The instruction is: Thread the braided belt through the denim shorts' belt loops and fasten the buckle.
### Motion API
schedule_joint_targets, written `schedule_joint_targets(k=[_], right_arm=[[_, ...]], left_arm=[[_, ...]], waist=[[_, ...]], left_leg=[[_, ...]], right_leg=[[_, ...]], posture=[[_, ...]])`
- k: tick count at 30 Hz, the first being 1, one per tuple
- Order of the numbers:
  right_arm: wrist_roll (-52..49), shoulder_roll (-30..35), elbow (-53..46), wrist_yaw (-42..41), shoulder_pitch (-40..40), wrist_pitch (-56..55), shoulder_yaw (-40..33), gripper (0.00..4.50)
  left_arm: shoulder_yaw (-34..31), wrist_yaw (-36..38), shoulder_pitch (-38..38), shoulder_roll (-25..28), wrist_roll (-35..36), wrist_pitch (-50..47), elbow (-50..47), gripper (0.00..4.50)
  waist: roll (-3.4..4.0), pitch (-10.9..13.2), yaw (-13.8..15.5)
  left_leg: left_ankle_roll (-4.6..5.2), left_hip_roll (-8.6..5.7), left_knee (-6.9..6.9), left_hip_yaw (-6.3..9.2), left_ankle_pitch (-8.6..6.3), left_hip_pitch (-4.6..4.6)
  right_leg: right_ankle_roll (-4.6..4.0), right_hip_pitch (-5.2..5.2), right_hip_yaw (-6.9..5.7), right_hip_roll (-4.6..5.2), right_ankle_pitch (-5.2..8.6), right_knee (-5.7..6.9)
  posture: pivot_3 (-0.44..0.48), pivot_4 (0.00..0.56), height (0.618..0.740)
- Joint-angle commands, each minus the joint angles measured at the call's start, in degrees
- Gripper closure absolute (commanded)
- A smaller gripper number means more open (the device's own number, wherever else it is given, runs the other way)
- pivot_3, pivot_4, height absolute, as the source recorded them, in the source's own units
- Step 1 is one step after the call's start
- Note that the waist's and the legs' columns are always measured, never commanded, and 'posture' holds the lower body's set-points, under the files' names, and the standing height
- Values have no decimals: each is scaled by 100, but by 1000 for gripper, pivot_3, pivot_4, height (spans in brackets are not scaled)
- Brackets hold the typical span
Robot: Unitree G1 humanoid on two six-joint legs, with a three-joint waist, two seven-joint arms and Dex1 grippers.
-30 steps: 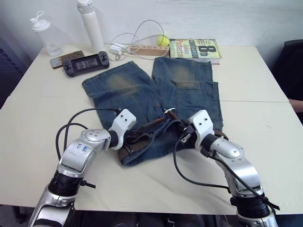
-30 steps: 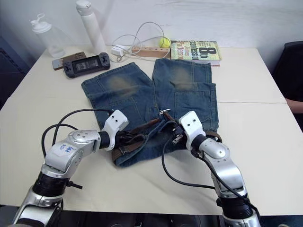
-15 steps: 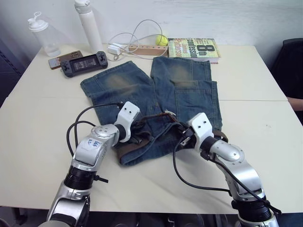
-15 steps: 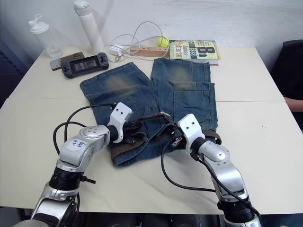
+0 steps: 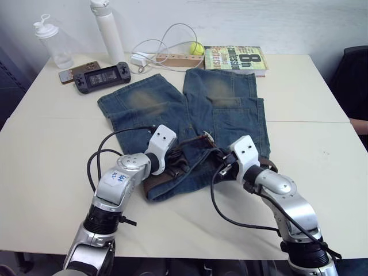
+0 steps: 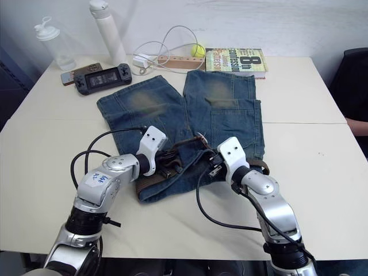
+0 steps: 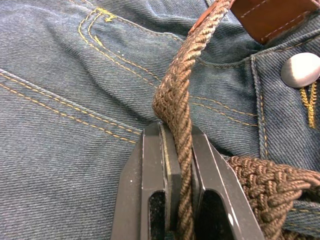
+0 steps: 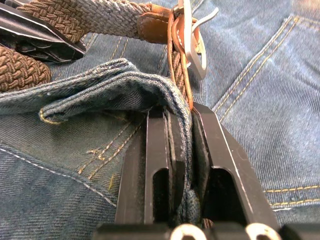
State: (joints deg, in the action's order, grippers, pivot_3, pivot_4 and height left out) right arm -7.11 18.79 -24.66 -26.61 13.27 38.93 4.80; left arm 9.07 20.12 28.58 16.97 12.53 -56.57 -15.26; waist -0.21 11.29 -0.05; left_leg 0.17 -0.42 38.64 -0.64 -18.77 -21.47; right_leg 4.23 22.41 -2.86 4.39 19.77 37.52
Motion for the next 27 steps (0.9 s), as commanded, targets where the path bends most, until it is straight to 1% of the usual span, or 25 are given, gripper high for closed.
schedule_joint_targets(k=[1, 3, 7, 15, 22, 27], right_arm=[[-108, -96, -133, 154, -8, 30, -73, 4459], [-140, -125, -113, 191, 10, 50, -100, 4459], [-192, -154, -68, 234, 47, 74, -88, 4459], [-325, -400, 38, 683, 157, 197, -497, 4459], [-466, -469, -36, 811, 149, 393, -490, 4459], [-488, -367, -165, 686, 80, 383, -257, 4459]], left_arm=[[-44, 26, -6, 13, 51, 38, -348, 4500], [-73, 40, -27, 72, 44, 26, -331, 4500], [105, 90, -56, 43, 35, 110, -266, 4500], [195, 58, -102, -52, 38, 66, -335, 4500], [138, 21, -140, -59, 35, 36, -380, 4500], [128, 5, -102, -80, 17, 80, -300, 4500]], waist=[[0, 0, 0], [0, 0, -3], [0, 0, -2], [0, 0, -3], [0, 0, -6], [0, 0, -7]], left_leg=[[0, 0, 0, 0, 0, 0], [0, 0, 0, 0, 0, 0], [0, 0, 0, 0, 0, 0], [0, 0, 1, -1, 0, 0], [0, 0, 1, -3, 0, 0], [0, 0, 1, -3, 0, 0]], right_leg=[[0, 0, 0, 0, 0, 0], [0, 0, 0, 0, 0, 1], [0, 2, 1, 0, 0, 2], [0, 3, 2, 0, 0, 4], [0, 4, 4, 0, 0, 6], [0, 4, 5, 0, 0, 7]], posture=[[0, 150, 735], [0, 150, 735], [0, 150, 735], [0, 150, 735], [0, 150, 735], [0, 150, 735]])
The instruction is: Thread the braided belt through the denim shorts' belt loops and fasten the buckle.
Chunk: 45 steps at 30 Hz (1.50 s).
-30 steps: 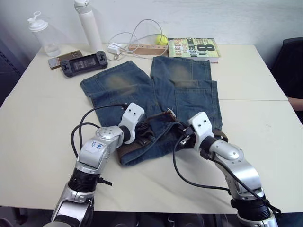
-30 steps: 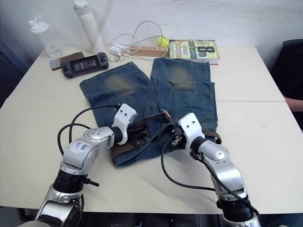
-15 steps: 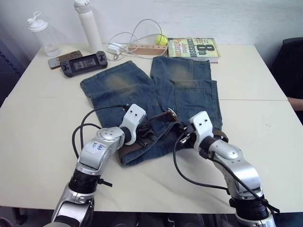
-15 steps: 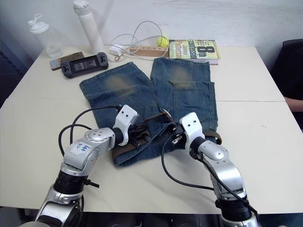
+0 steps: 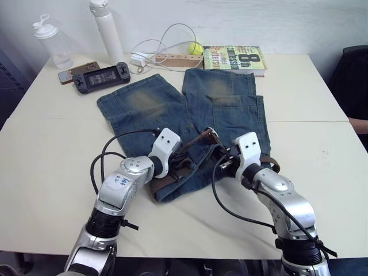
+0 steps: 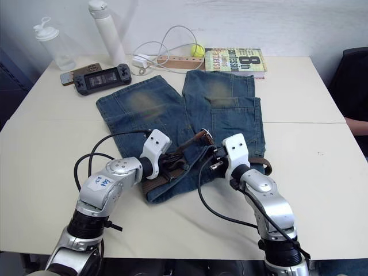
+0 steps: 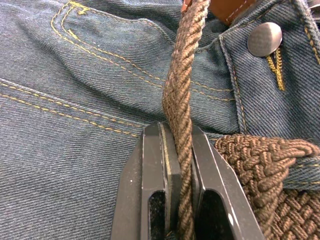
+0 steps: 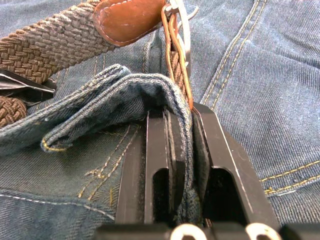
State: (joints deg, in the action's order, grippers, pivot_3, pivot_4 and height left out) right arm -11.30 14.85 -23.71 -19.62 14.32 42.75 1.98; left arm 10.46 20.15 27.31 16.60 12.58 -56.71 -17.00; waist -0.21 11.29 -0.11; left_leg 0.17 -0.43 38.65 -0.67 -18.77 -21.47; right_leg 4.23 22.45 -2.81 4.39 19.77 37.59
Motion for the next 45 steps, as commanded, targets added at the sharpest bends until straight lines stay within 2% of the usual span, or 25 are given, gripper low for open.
schedule_joint_targets(k=[1, 13, 19, 31, 38, 42, 44, 45], right_arm=[[-78, 38, -288, -33, -34, -10, 61, 4459], [-187, -36, -534, -53, -40, -254, 56, 4459], [-184, -17, -612, -41, -96, -269, 98, 4459], [160, 780, -637, -616, -64, -302, 1041, 4459], [407, 1457, -494, -1206, 208, -723, 1296, 4459], [272, 1663, -496, -1501, 144, -799, 1186, 4459], [118, 1916, -629, -1804, 48, -878, 946, 3474], [54, 2067, -721, -1957, -2, -934, 809, 3257]], left_arm=[[-7, -2, 39, -55, 7, 105, -100, 4500], [292, 76, 57, 92, -186, 260, 85, 4500], [234, 77, 62, 131, -200, 218, 95, 4500], [229, 18, 463, -320, -188, 554, 198, 4500], [540, 194, 426, -183, -332, 702, 329, 4500], [595, 328, 377, -59, -380, 772, 389, 4500], [589, 393, 358, 7, -400, 816, 425, 4500], [584, 424, 350, 35, -408, 836, 443, 4500]], waist=[[0, 0, -1], [0, 0, -5], [0, 0, -4], [-2, -1, -18], [-3, -2, -3], [-3, -2, -2], [-4, -2, 3], [-4, -2, 8]], left_leg=[[0, 0, 0, 0, 0, 0], [0, 0, 0, -1, 0, 0], [0, 0, 0, -1, 0, 0], [0, 0, -1, -3, 0, 0], [0, 1, 6, -2, 0, 0], [0, 0, 5, -3, 0, 0], [0, 1, 6, -3, 0, 0], [0, 1, 6, -3, 0, 0]], right_leg=[[0, 0, 0, 0, 0, 0], [0, 2, 1, 0, 0, 1], [0, 2, 1, 0, 0, 1], [0, 2, 3, -2, 0, 0], [0, 2, 3, -3, 0, 0], [0, 2, 4, -3, 0, -1], [0, 1, 3, -2, 0, -1], [0, 1, 3, -2, 0, -2]], posture=[[0, 150, 735], [0, 150, 735], [0, 150, 735], [0, 150, 735], [0, 150, 735], [0, 150, 735], [0, 150, 735], [0, 150, 735]])
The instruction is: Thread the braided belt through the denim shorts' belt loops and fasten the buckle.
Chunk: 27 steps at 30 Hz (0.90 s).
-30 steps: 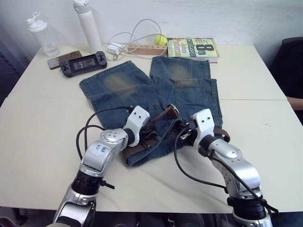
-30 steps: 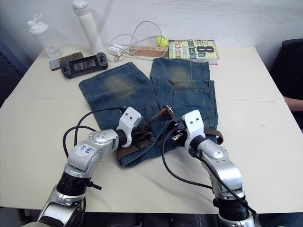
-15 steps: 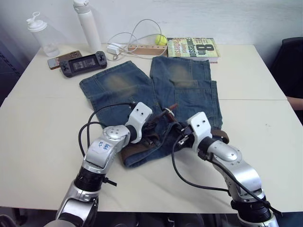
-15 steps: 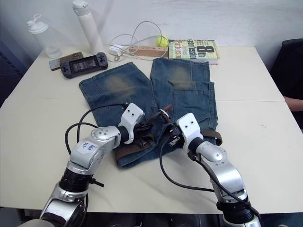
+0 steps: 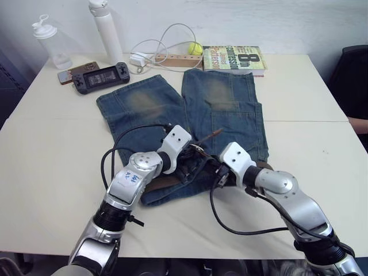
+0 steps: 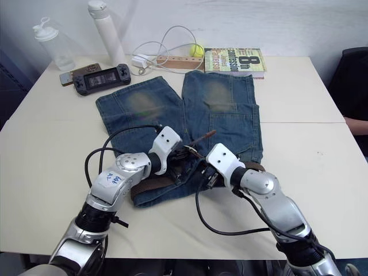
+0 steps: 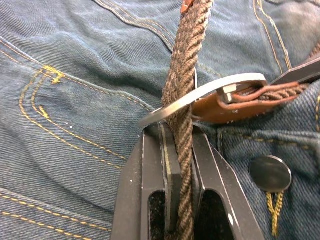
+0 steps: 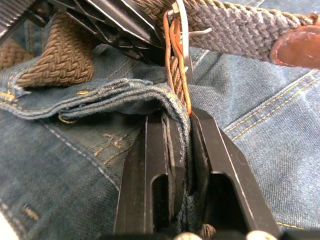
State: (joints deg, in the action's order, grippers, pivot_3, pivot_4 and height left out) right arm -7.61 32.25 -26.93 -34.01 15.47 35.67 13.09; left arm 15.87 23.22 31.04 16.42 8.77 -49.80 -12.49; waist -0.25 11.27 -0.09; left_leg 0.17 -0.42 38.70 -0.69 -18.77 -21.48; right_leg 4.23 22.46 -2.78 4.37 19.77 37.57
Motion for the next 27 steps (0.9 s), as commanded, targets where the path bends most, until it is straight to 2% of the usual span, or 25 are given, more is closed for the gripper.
schedule_joint_targets(k=[1, 3, 4, 7, 11, 15, 22, 25, 27], right_arm=[[-363, 428, -456, -615, -147, -264, -387, 2801], [-603, 632, -587, -782, -248, -275, -774, 1885], [-696, 704, -634, -844, -288, -270, -906, 1266], [-843, 1042, -746, -1085, -346, -480, -1430, 31], [-550, 1350, -485, -1223, 3, -1027, -1447, 31], [139, 1564, 189, -1313, 612, -1477, -889, 31], [973, 1223, 1658, -1356, 1548, -2738, -93, 31], [1121, 1118, 2113, -1410, 1745, -3272, 50, 874], [1135, 1062, 2274, -1487, 1825, -3513, 73, 1743]], left_arm=[[37, 141, -29, 69, -34, 162, 5, 4500], [43, 186, -24, 92, -45, 204, 46, 4500], [46, 203, -19, 98, -49, 221, 61, 4500], [45, 282, 41, 91, -42, 321, 171, 4500], [62, 413, 150, 24, -16, 495, 314, 4500], [76, 550, 244, -40, 10, 648, 344, 4500], [65, 665, 263, -9, -26, 768, 281, 4500], [62, 676, 271, -4, -44, 808, 272, 4500], [64, 690, 291, -3, -55, 831, 274, 4500]], waist=[[0, 0, 10], [0, 0, 20], [0, 0, 22], [0, 0, 16], [0, 0, 8], [0, 0, 11], [-1, 0, 8], [-1, 0, 6], [-1, 0, 6]], left_leg=[[1, 0, 1, 0, 0, -1], [3, -1, 2, 1, -1, -3], [3, 0, 3, 2, -2, -4], [3, 0, 5, 1, -2, -3], [3, 0, 9, 1, -2, -3], [3, 0, 17, 0, -2, -3], [4, 0, 21, 0, -2, -8], [4, 1, 24, 1, -2, -8], [4, 1, 25, 0, -2, -10]], right_leg=[[0, 0, 0, 0, 0, 0], [0, -2, -2, 1, 0, -4], [0, -2, -2, 2, 0, -4], [0, -3, -3, 2, 0, -4], [0, -4, -2, 1, 0, -4], [0, -4, -2, 1, 0, -4], [0, -2, -5, 1, 0, -2], [0, -2, -5, 1, 0, -2], [0, -2, -6, 1, 0, -2]], posture=[[0, 150, 735], [0, 150, 735], [0, 150, 735], [0, 150, 735], [0, 150, 735], [0, 150, 735], [0, 150, 735], [0, 150, 735], [0, 150, 735]])
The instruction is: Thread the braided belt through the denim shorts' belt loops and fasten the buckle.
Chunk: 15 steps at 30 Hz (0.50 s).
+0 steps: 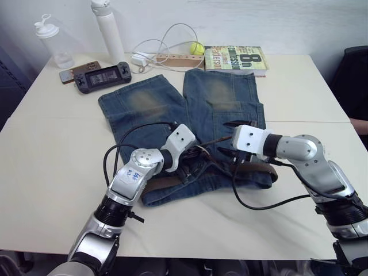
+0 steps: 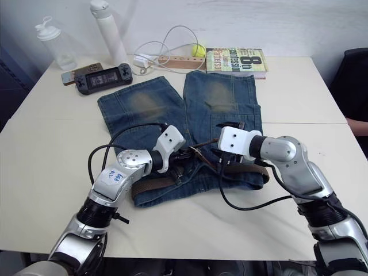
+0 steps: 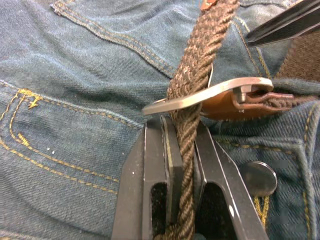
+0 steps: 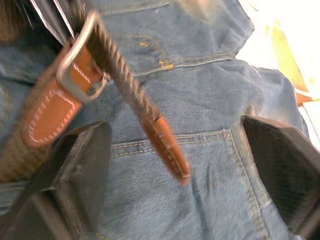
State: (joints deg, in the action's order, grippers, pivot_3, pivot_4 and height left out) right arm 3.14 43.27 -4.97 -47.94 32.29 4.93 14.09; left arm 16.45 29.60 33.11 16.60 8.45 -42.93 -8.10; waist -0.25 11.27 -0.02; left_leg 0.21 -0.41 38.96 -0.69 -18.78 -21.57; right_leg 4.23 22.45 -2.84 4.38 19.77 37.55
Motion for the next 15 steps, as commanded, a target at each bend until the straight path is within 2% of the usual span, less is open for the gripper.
schedule_joint_targets(k=[1, 5, 6, 7, 8, 10, 13, 14, 15], right_arm=[[78, -36, 142, -140, 158, -555, -19, 2223], [123, 24, 364, -242, 190, -909, -92, 4201], [116, 40, 429, -269, 216, -972, -138, 4483], [113, 63, 487, -294, 242, -1036, -180, 4500], [114, 72, 529, -313, 259, -1085, -206, 4500], [116, 160, 640, -380, 328, -1221, -269, 4500], [84, 435, 881, -548, 457, -1538, -412, 4500], [71, 524, 966, -603, 499, -1656, -459, 4500], [61, 611, 1056, -663, 552, -1786, -494, 4500]], left_arm=[[-11, 54, 99, -32, -15, 153, -164, 4500], [-123, 138, 136, 1, 86, 131, -232, 4500], [-177, 306, 124, 46, 241, 46, -282, 4068], [-208, 502, 103, 130, 377, -19, -349, 3579], [-225, 638, 89, 187, 462, -64, -391, 3358], [-428, 809, 65, 394, 620, -200, -446, 2491], [-915, 1199, 75, 899, 979, -405, -516, 1368], [-1033, 1345, 86, 1054, 1134, -520, -572, 892], [-1138, 1479, 112, 1171, 1316, -648, -643, 218]], waist=[[0, 0, 0], [0, 0, 1], [0, 0, 1], [0, 0, -7], [0, 0, -12], [0, 0, -17], [0, 0, -24], [0, 0, -26], [0, 0, -24]], left_leg=[[0, 0, 1, 1, 0, 0], [0, 0, 2, 1, 0, -1], [0, 0, 2, 0, 0, -1], [0, 0, 2, 1, 0, -1], [0, 1, 3, 0, 0, -1], [0, 2, 3, 0, 0, -1], [0, 2, 6, 0, 0, -1], [0, 3, 5, 0, 0, -1], [0, 4, 5, 0, 0, -1]], right_leg=[[0, 0, -1, 0, 0, 1], [0, 0, -2, 0, 0, 1], [0, 0, -2, 0, 0, 1], [0, 0, -2, 0, 0, 1], [0, 0, -2, -1, 0, 2], [0, 0, -2, -1, 0, 4], [0, 1, -1, -1, 0, 5], [0, 2, 0, -1, 0, 7], [-1, 2, -1, -2, 1, 5]], posture=[[0, 150, 735], [0, 150, 735], [0, 150, 735], [0, 150, 735], [0, 150, 735], [0, 150, 735], [0, 150, 735], [0, 150, 735], [0, 150, 735]])
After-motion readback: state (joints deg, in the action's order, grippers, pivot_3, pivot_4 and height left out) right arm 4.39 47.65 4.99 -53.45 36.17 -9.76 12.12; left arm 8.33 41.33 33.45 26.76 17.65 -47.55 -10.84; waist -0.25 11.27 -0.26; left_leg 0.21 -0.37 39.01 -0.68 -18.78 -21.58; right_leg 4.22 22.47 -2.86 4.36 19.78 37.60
